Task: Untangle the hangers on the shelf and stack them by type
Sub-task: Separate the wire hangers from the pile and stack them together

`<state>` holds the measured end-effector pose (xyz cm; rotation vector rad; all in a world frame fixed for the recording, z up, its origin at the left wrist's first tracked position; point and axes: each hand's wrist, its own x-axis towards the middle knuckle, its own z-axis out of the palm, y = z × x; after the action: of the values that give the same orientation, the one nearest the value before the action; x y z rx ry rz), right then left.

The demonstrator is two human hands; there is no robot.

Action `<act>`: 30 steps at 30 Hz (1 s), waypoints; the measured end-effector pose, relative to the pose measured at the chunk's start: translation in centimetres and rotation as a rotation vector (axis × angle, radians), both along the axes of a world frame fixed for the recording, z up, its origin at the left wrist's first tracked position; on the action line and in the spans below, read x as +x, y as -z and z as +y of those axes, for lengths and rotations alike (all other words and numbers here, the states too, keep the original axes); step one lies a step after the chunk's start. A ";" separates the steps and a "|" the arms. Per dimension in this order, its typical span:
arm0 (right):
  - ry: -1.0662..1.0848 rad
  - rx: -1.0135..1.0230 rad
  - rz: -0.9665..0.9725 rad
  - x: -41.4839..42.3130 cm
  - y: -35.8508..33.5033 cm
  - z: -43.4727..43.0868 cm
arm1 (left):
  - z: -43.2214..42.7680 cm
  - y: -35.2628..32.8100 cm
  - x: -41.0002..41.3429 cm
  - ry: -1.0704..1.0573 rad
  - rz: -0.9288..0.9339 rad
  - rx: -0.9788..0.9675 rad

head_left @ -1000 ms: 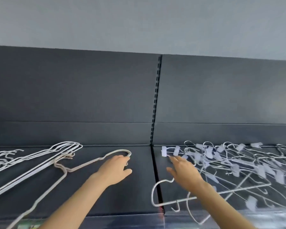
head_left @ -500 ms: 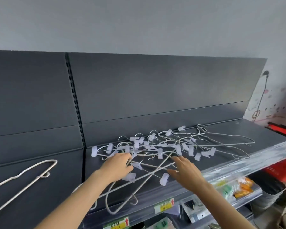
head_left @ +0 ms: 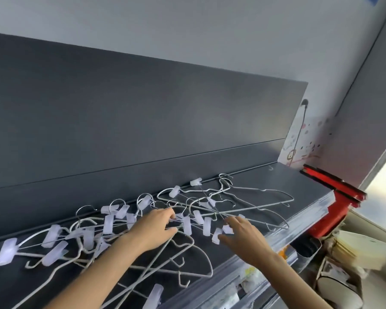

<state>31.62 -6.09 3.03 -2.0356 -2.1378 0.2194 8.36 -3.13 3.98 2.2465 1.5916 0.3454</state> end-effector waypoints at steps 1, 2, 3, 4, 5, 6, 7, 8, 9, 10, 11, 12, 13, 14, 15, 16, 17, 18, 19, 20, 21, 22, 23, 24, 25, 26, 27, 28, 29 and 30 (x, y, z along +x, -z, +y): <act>0.005 0.004 -0.012 0.7 0.0 0.8 | 1.1 0.2 0.7 0.012 -0.008 0.000; 0.010 0.009 -0.025 1.5 0.1 1.5 | 2.0 0.3 1.4 0.021 -0.010 -0.002; 0.019 0.007 -0.031 2.4 0.1 2.2 | 3.0 0.5 2.0 0.030 -0.012 -0.006; 0.030 0.001 -0.029 3.1 0.2 2.9 | 3.8 0.7 2.6 0.039 -0.013 -0.017; 0.043 -0.004 -0.024 3.9 0.4 3.6 | 4.6 0.9 3.0 0.049 -0.016 -0.022; 0.054 -0.008 -0.019 4.6 0.5 4.4 | 5.3 1.1 3.4 0.052 -0.016 -0.023; 0.064 -0.012 -0.014 5.3 0.5 5.1 | 6.1 1.3 3.8 0.051 -0.014 -0.021; 0.070 -0.015 -0.012 6.0 0.6 5.9 | 6.7 1.4 4.1 0.048 -0.013 -0.017; 0.071 -0.018 -0.016 6.7 0.6 6.8 | 7.3 1.5 4.3 0.042 -0.015 -0.013; 0.069 -0.021 -0.020 7.3 0.8 7.7 | 7.7 1.6 4.5 0.033 -0.018 -0.010; 0.065 -0.027 -0.020 8.0 0.9 8.6 | 8.2 1.8 4.7 0.022 -0.019 -0.005; 0.063 -0.035 -0.014 8.6 1.2 9.5 | 8.7 2.0 4.9 0.009 -0.021 0.000; 0.060 -0.043 -0.011 9.2 1.3 10.4 | 9.1 2.3 5.2 -0.008 -0.025 0.003; 0.053 -0.051 -0.009 9.9 1.6 11.4 | 9.6 2.5 5.6 -0.027 -0.024 0.001; 0.039 -0.058 -0.009 10.7 1.8 12.4 | 10.1 2.7 6.0 -0.048 -0.022 -0.003; 0.022 -0.063 -0.008 11.4 2.1 13.3 | 10.5 2.9 6.6 -0.071 -0.021 -0.006; 0.005 -0.068 -0.007 12.3 2.5 14.2 | 10.9 3.2 7.3 -0.097 -0.022 -0.007; -0.011 -0.072 -0.004 13.2 2.8 15.1 | 11.3 3.5 8.1 -0.120 -0.021 -0.007; -0.027 -0.081 -0.002 14.1 3.2 16.0 | 11.6 3.7 9.0 -0.142 -0.019 -0.006; -0.045 -0.094 -0.002 15.0 3.5 16.8 | 11.9 4.0 10.0 -0.162 -0.016 -0.003; -0.064 -0.107 -0.009 15.9 3.7 17.6 | 12.1 4.2 10.9 -0.181 -0.011 -0.006; -0.085 -0.121 -0.025 16.7 3.8 18.3 | 12.3 4.4 11.9 -0.201 -0.007 -0.004; -0.110 -0.131 -0.053 17.5 3.9 19.0 | 12.4 4.5 12.8 -0.227 -0.004 -0.004; -0.140 -0.137 -0.087 18.3 4.1 19.7 | 12.5 4.6 13.8 -0.257 -0.006 -0.004; -0.170 -0.144 -0.120 19.0 4.2 20.3 | 12.5 4.8 14.6 -0.286 -0.005 -0.013; -0.192 -0.156 -0.145 19.8 4.4 21.0 | 12.5 4.9 15.4 -0.307 0.003 -0.024; -0.205 -0.176 -0.161 20.4 4.6 21.7 | 12.3 5.0 16.2 -0.322 0.021 -0.038; -0.213 -0.200 -0.172 20.8 4.8 22.3 | 12.1 5.2 16.8 -0.333 0.047 -0.052; -0.218 -0.223 -0.181 21.1 5.1 22.9 | 11.8 5.3 17.2 -0.344 0.071 -0.065; -0.223 -0.240 -0.189 21.2 5.3 23.3 | 11.5 5.4 17.5 -0.355 0.090 -0.078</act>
<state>52.80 17.19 -2.26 -2.0065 -2.5705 0.3421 25.87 8.39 -1.38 1.9419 2.0178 0.2706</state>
